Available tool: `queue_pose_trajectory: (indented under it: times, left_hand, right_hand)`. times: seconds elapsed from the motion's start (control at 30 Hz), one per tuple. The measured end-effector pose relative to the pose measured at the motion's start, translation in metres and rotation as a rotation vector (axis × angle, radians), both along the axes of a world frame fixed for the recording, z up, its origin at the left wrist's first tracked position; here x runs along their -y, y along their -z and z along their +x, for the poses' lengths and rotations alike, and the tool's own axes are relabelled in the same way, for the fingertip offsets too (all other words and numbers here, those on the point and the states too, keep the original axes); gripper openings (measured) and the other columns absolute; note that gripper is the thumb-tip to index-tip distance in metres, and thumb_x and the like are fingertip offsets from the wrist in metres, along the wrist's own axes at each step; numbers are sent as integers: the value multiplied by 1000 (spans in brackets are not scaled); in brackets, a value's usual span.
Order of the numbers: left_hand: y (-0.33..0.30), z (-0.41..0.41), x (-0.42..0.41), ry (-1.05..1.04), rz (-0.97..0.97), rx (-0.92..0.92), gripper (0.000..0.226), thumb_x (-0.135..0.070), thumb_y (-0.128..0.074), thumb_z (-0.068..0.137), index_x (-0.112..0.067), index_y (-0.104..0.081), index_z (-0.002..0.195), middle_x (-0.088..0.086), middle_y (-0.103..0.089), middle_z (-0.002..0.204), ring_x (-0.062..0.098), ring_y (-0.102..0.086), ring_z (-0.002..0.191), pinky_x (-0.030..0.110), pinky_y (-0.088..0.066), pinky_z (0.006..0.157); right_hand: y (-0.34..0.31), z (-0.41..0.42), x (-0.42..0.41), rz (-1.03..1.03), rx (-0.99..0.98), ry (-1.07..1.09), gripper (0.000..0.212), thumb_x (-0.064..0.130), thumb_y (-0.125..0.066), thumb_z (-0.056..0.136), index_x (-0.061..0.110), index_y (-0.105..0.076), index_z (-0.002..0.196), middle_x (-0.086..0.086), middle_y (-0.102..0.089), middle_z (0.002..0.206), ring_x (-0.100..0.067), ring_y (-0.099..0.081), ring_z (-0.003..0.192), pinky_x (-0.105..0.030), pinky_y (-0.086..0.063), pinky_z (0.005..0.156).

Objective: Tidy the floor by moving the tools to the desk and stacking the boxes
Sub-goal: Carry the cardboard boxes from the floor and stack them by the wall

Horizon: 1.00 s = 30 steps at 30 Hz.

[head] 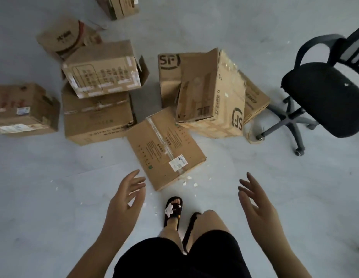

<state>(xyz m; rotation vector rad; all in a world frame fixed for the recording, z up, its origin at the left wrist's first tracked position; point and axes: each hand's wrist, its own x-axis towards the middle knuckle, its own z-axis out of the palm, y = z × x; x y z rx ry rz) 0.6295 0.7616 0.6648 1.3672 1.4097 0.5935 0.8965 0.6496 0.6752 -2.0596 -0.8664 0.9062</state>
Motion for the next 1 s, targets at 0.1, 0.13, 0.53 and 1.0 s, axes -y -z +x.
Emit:
queue_pose_trajectory:
  times: [0.1,0.13,0.53,1.0]
  left_hand:
    - [31,23,-24,-92,-57,-55,35,-20,-53,92,-45,-44,115,-21,-61,109,-5,-57,103,15,-42,87]
    - [46,30,-33,-134,-75,-80,36,-17,-53,93,-42,-45,117,-19,-60,110,-3,-58,103,15,-42,87]
    - [389,84,-86,-855,-670,-51,32,-6,-45,97,-11,-48,129,13,-52,133,22,-52,108,36,-42,90]
    - [569,82,-64,-1148,-674,100,46,-42,-43,97,-25,-40,139,-10,-43,128,14,-37,126,45,-30,110]
  right_hand:
    - [26,40,-51,-83,-20,-91,46,20,-52,93,34,-39,136,12,-56,122,-3,-56,110,0,-41,73]
    - [40,52,-69,-121,-31,-126,47,20,-52,93,31,-40,137,11,-56,123,-4,-56,109,1,-41,72]
    - [398,144,-233,-544,11,-334,52,30,-52,95,21,-36,143,-4,-51,138,-21,-55,119,-26,-41,83]
    - [595,138,-255,-517,-372,-15,52,41,-53,93,21,-41,140,7,-48,131,-24,-45,125,-57,-37,103]
